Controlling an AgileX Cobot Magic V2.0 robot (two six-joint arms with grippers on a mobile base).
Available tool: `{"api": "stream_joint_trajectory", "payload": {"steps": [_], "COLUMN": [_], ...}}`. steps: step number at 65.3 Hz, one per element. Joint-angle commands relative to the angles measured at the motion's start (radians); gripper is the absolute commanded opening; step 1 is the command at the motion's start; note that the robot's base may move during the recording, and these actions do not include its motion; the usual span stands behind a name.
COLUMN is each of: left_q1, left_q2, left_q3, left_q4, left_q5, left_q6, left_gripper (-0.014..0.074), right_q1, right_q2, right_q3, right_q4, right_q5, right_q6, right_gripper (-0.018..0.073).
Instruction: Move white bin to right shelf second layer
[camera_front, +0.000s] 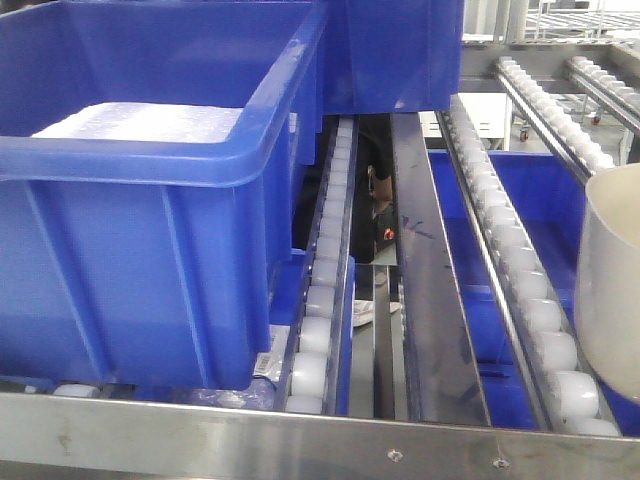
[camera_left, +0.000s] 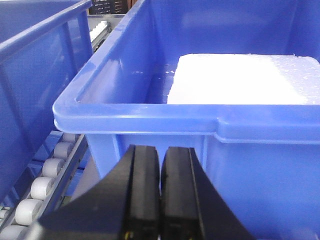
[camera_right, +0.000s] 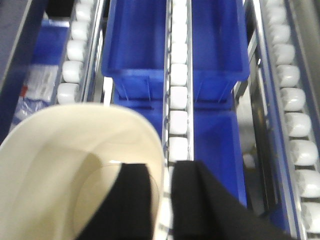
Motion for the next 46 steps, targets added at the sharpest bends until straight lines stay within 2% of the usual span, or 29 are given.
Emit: {"api": "stream_joint_trajectory", "payload": {"steps": [1,5,18,26,46], "left_q1": [-0.004,-0.004,-0.004,-0.004,-0.004], "left_q2": [-0.016,-0.016,-0.016,-0.016,-0.016], "left_q3": [0.037,0.037,0.037,0.037,0.037], "left_q4": [0.000,0.000,0.000,0.000,0.000], "left_q5": [-0.086,-0.086,-0.086,-0.086,-0.086], "left_q6": [-0.003,-0.003,-0.003,-0.003,-0.003], "left_gripper": [0.0085,0.0085,0.0085,0.0085,0.0085], "right_q1": [0.000,0.000,0.000,0.000,0.000], "right_q2": [-0.087,-0.137,-0.317,-0.399,-0.415], "right_q3": [0.018,0.052,0.150,0.178,0.180], "right_q4": [-0.002,-0.002,-0.002,-0.002,-0.001], "right_q5": [-0.100,-0.112,-0.204,-0.205,-0.190], "right_q6": [-0.009,-0.009,-0.009,-0.009,-0.009], "right_gripper": [0.0086,0.0043,0.0052,0.0052,0.0052]}}
